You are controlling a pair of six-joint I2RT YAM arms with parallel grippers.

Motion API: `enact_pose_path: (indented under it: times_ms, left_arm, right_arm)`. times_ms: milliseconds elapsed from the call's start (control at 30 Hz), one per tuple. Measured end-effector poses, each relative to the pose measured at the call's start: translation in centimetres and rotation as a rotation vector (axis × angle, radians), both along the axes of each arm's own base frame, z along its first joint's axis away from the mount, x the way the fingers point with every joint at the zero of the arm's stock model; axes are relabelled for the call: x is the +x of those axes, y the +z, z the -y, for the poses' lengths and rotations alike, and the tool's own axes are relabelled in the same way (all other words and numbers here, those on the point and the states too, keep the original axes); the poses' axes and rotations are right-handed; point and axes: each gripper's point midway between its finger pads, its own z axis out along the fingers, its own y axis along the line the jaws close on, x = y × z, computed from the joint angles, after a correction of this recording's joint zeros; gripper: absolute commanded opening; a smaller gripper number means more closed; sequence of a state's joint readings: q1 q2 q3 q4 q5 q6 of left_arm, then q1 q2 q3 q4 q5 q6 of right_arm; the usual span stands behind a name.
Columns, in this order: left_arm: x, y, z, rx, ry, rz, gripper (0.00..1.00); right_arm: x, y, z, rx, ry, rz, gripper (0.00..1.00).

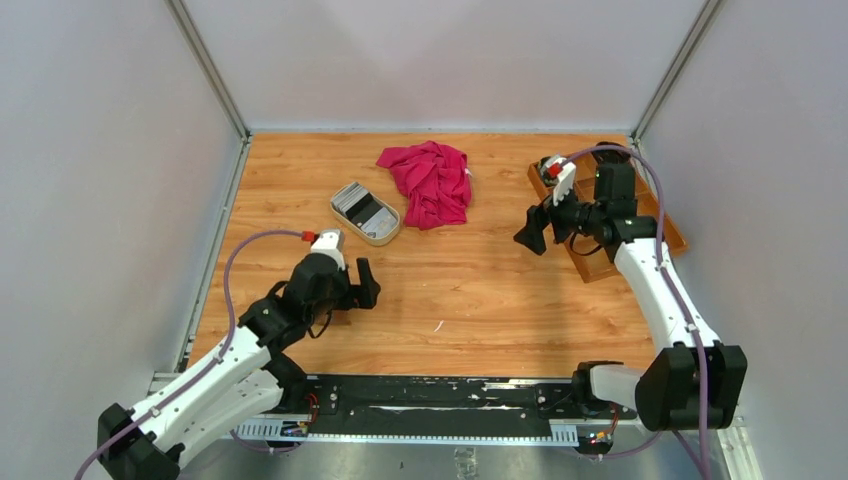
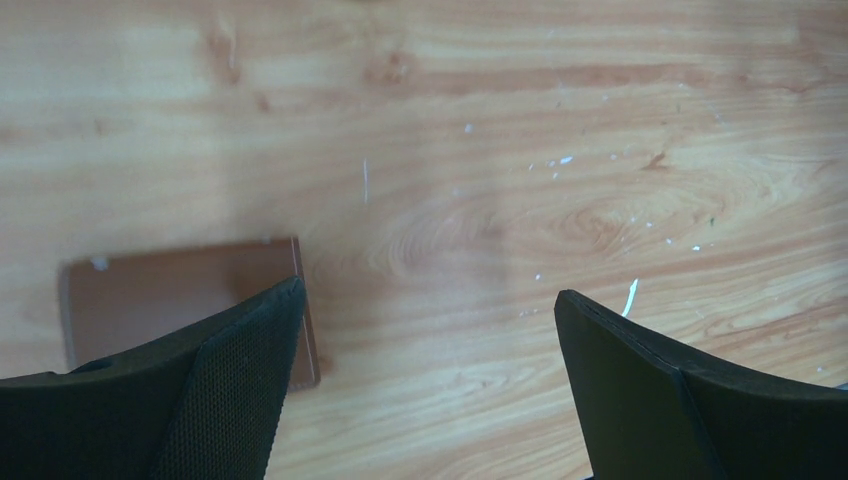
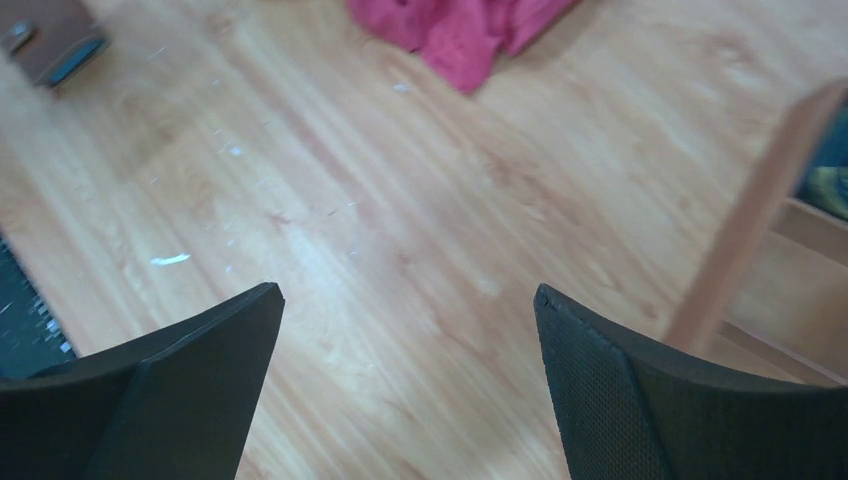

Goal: Put the credit cards into the card holder
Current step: Open the card holder at the center of the board.

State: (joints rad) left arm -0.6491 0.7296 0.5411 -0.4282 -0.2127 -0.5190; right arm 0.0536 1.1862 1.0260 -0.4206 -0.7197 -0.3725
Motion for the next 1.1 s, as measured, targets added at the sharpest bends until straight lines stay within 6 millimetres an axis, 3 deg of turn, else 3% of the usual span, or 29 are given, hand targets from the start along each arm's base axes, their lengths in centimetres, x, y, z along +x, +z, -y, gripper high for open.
enact_pose_path:
  times_ms: [200,367,567,700,767,933,1100]
  left_arm:
    - [-2.5,-4.4,-1.1,-0.143,0.140,-0.100,0.90]
    - [-3.0,-5.6,-1.8,-0.214,0.274,-0.163,0.76]
    - [-3.7,-6.9,-3.1,-0.236,0.420,-0.238,0.74]
    - [-3.9,-6.6,-4.4,-0.224,0.478,-0.215,0.76]
    - [-3.6,-5.7,-5.4,-0.184,0.490,-0.175,0.84]
    - [-2.1,-3.2,-6.6,-0.050,0.473,-0.090,0.85]
    - [-0.8,-3.5,-7.6,0.079,0.523,-0.085,0.87]
  right_arm:
    - [-2.6,-3.0,-2.1,0.041,0.143,-0.083,1.00]
    - [-3.1,-3.1,-2.8,0.031,0.194,-0.066,1.00]
    - [-3.2,-3.2,-2.7,0.017,0.209,-0.054,1.00]
    - [-3.2,-3.3,-2.7,0.014,0.212,-0.050,1.00]
    - [-3.2,-3.3,-2.7,0.011,0.214,-0.047,1.00]
    - [-3.2,-3.3,-2.7,0.009,0.217,-0.044,1.00]
    - [-3.2,-3.3,-2.7,0.009,0.218,-0.044,1.00]
